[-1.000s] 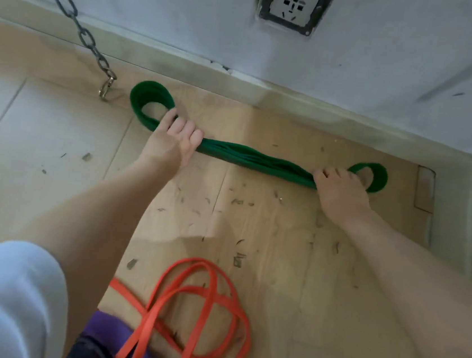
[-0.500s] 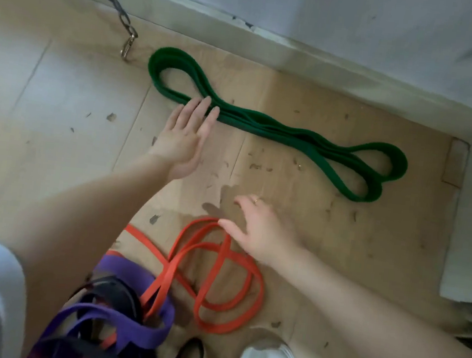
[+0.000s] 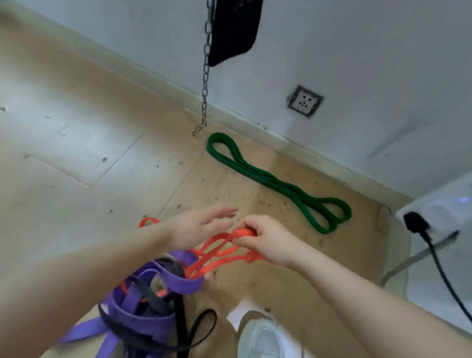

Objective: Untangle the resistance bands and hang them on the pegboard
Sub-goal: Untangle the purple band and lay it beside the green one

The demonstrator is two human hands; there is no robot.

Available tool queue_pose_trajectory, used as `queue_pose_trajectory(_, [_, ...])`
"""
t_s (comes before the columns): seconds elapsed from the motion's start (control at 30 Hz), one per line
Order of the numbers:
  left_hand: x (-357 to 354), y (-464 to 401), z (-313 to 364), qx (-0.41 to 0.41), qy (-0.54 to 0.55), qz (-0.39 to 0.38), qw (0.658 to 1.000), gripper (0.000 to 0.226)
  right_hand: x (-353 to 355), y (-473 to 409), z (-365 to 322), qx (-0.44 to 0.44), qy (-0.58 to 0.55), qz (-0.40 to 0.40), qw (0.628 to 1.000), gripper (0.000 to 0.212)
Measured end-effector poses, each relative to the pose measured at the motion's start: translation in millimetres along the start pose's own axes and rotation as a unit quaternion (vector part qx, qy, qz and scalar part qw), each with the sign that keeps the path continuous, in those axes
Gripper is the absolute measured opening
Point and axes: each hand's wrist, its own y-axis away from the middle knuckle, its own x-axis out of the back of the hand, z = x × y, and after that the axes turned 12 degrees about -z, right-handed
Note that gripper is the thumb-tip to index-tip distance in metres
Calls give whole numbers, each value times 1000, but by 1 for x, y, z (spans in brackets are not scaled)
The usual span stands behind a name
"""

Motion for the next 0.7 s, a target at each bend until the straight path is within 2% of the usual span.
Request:
queue_pose_trajectory(0.1, [-6, 45, 47, -80, 40, 22, 996, 53, 2, 46, -49, 61, 14, 41, 997, 5])
queue_pose_trajectory(0.23, [-7, 108, 98, -156, 57, 150, 975, 32, 8, 108, -96, 134, -55, 117, 982, 8])
queue_pose_trajectory(0.33, [-3, 146, 138, -206, 25, 254, 945, 24, 18, 151, -127, 186, -101, 154, 965, 9])
queue_pose_trajectory(0.47, [6, 182, 205, -270, -9, 334, 903, 21, 37, 205, -172, 292, -144, 220, 920, 19])
queue_pose_trajectory(0.6, [9, 208, 276, -361, 30, 388, 847, 21, 56, 246, -213, 403, -204, 262, 853, 24])
queue_pose_trajectory(0.67, [8, 217, 297, -380, 45, 386, 839, 17, 63, 260, -222, 438, -233, 264, 827, 18])
queue_pose_trajectory(0.7, [8, 219, 301, -379, 51, 382, 841, 17, 65, 265, -221, 435, -216, 263, 834, 15])
